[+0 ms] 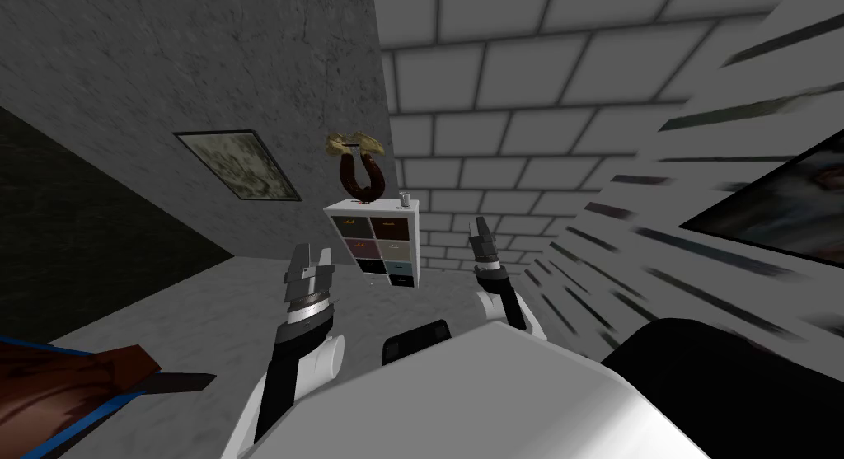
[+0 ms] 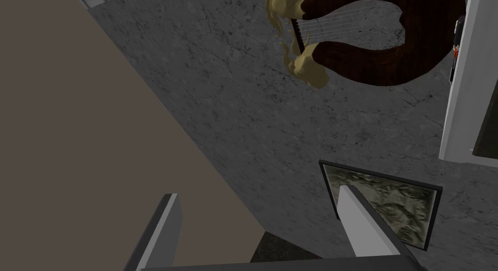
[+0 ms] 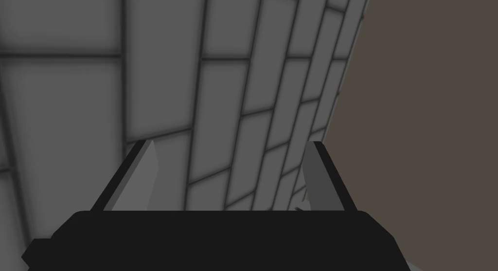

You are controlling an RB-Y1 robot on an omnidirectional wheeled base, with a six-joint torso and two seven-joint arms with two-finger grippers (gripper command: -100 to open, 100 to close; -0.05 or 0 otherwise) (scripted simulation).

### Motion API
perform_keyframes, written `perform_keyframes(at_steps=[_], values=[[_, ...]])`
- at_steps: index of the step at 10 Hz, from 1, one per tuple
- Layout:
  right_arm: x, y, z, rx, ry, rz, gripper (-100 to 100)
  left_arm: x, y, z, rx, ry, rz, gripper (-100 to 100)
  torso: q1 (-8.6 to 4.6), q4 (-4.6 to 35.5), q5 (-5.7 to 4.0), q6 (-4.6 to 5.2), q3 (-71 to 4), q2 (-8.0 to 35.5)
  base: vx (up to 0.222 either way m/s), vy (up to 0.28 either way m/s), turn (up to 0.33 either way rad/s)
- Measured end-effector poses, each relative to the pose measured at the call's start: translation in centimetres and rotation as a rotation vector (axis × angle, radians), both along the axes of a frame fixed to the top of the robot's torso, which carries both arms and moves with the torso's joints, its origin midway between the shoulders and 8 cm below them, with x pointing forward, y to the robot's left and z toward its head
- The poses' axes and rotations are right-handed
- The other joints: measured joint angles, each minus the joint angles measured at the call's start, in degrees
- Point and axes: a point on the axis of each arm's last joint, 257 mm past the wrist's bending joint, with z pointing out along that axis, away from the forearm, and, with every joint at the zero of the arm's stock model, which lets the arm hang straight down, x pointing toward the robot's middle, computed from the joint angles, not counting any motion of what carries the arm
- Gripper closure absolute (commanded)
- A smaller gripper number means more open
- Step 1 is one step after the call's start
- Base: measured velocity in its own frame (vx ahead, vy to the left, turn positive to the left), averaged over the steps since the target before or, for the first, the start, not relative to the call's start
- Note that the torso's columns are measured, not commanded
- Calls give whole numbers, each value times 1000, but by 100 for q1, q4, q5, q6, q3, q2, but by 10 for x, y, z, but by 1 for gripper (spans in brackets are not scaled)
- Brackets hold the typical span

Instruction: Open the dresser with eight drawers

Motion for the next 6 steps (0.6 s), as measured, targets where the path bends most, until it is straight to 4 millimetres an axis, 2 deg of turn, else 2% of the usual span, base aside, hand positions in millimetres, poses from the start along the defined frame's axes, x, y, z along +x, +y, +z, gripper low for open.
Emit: perform_keyframes(at_steps=[2, 6], values=[[0, 0, 0, 0, 0, 0, 0, 0, 0, 0, 0, 0, 0, 0, 0, 600, 0, 0, -1200, 597, 0, 0, 0], [0, 0, 0, 0, 0, 0, 0, 0, 0, 0, 0, 0, 0, 0, 0, 2268, 0, 0, -4536, 2269, 0, 0, 0]])
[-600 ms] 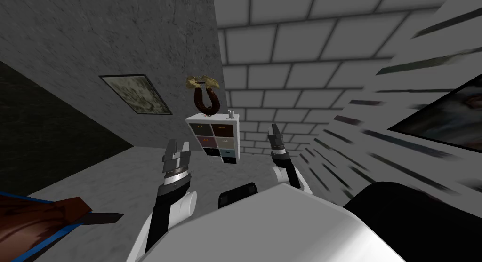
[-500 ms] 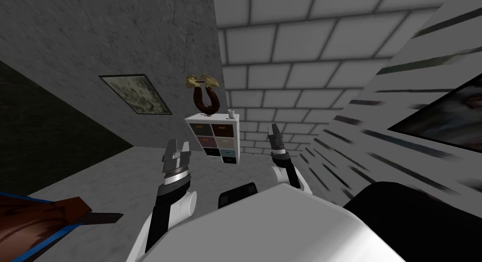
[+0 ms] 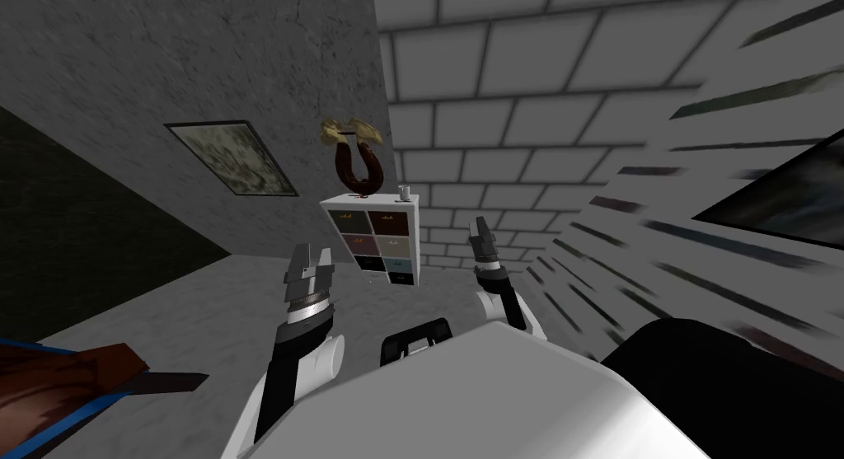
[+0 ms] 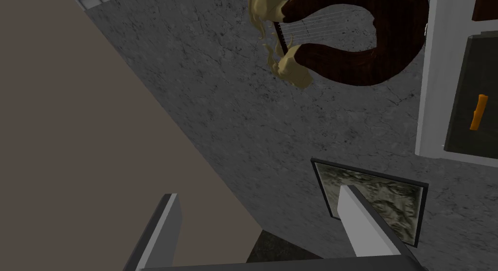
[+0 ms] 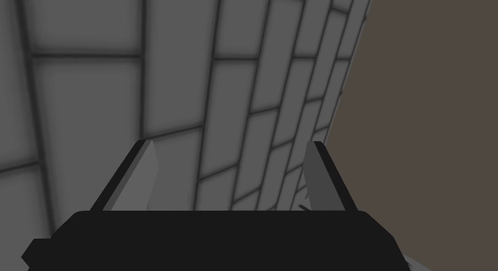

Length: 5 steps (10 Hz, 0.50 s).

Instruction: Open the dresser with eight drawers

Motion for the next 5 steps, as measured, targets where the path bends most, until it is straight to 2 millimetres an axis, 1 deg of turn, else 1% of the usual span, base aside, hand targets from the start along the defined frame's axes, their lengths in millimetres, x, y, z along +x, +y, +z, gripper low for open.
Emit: perform_keyframes(at_steps=[3, 4, 5], values=[[0, 0, 0, 0, 0, 0, 0, 0, 0, 0, 0, 0, 0, 0, 0, 1269, 0, 0, -2537, 1270, 0, 0, 0], [0, 0, 0, 0, 0, 0, 0, 0, 0, 0, 0, 0, 0, -100, 0, 1692, 0, 0, -3383, 1693, 20, -4, -12], [0, 0, 0, 0, 0, 0, 0, 1, -1, -3, 18, 8, -9, -100, 1, 1880, 1, 0, -3779, 1882, 32, -12, -20]])
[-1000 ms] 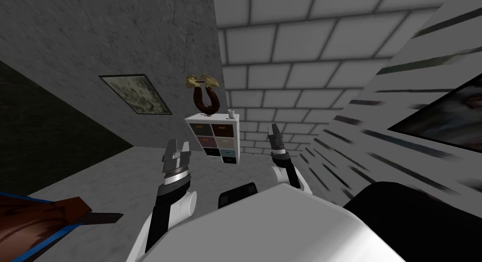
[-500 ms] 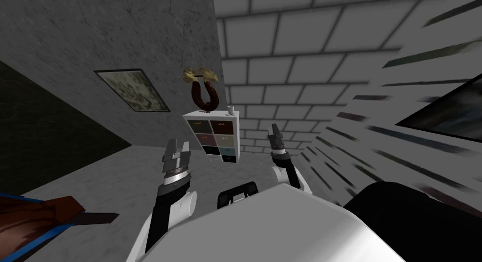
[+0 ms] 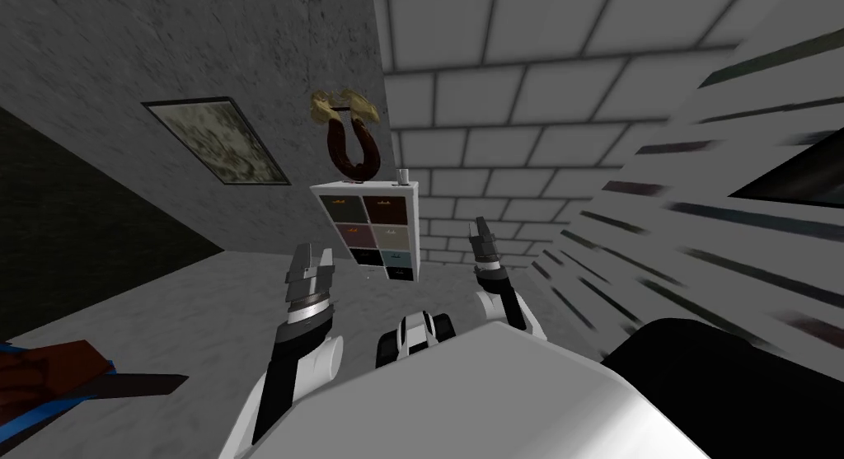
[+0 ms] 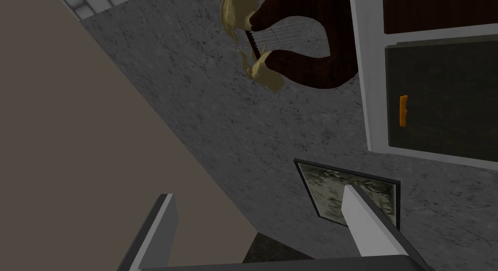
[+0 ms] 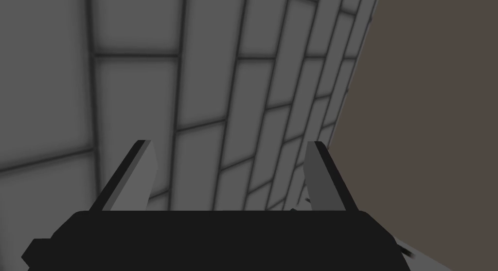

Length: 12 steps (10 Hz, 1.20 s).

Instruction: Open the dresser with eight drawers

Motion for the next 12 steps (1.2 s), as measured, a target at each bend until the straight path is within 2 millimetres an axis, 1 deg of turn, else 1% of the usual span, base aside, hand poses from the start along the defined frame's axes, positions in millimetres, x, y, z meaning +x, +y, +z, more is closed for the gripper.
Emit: perform_keyframes(at_steps=[3, 7, 9, 12], values=[[0, 0, 0, 0, 0, 0, 0, 6, -5, -14, 62, 37, -31, -100, -3, 76, -1, 0, -145, 69, 49, -18, -24], [0, 0, 0, 0, 0, 0, 0, 24, -11, -47, 115, 111, -55, -100, -1, 80, -1, -1, -142, 78, 91, -24, -39], [0, 0, 0, 0, 0, 0, 0, 29, -8, -64, 121, 145, -56, -100, -1, 82, -1, 0, -137, 85, 72, -26, -30], [0, 0, 0, 0, 0, 0, 0, 39, -10, -84, 118, 184, -55, -100, 3, 81, 0, -1, -140, 79, 62, -17, -31]])
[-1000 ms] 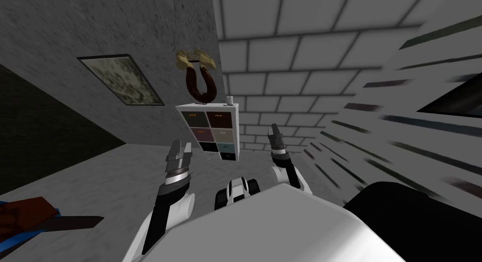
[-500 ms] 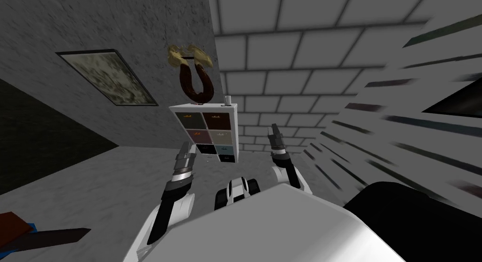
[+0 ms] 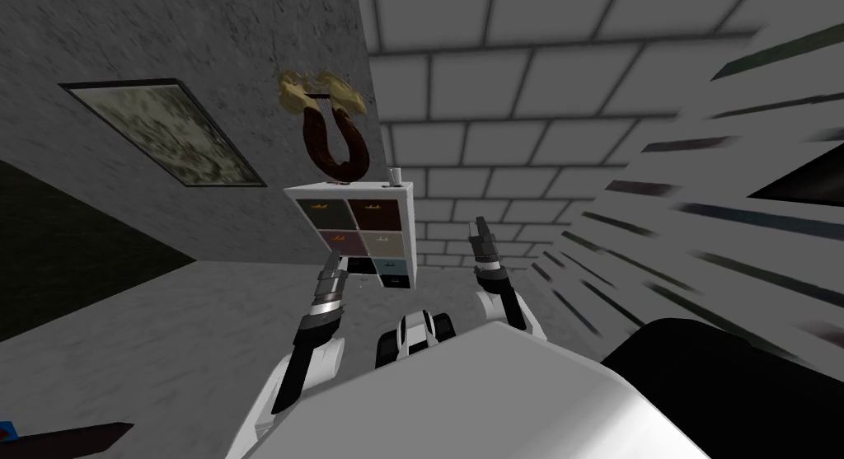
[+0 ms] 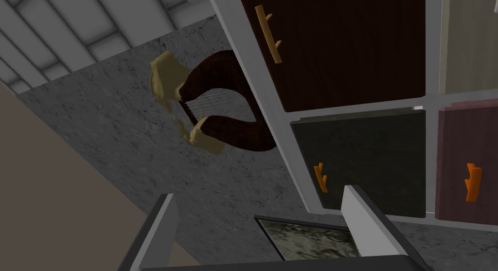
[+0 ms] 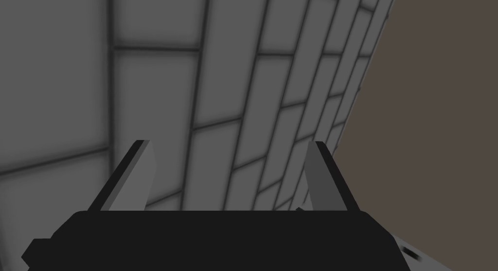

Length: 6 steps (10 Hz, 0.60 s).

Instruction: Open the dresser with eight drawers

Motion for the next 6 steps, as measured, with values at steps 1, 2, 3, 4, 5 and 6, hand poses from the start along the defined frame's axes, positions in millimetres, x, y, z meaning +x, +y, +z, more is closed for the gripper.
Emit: perform_keyframes(at_steps=[1, 2, 3, 4, 5, 6], values=[[0, 0, 0, 0, 0, 0, 0, 3, 0, -7, -2, 13, 2, -100, -2, 0, 0, 0, 0, 1, 65, -18, -29], [0, 0, 0, 0, 0, 0, 0, 6, 1, -14, -5, 26, 4, -100, -5, -1, -1, 0, -2, -3, 101, -24, -41], [0, 0, 0, 0, 0, 0, 0, 9, 1, -23, -10, 44, 7, -100, -7, -3, -2, 0, -7, -13, 100, -28, -40], [0, 0, 0, 0, 0, 0, 0, 13, 0, -31, -14, 60, 8, -100, -7, -3, -2, 0, -7, -10, 74, -15, -24], [0, 0, 0, 0, 0, 0, 0, 17, -2, -39, -16, 74, 9, -100, -2, 0, -1, 0, 1, 2, 77, -12, -35], [0, 0, 0, 0, 0, 0, 0, 20, -2, -48, -15, 92, 10, -100, 0, 1, 0, 0, 3, 4, 84, -17, -39]])
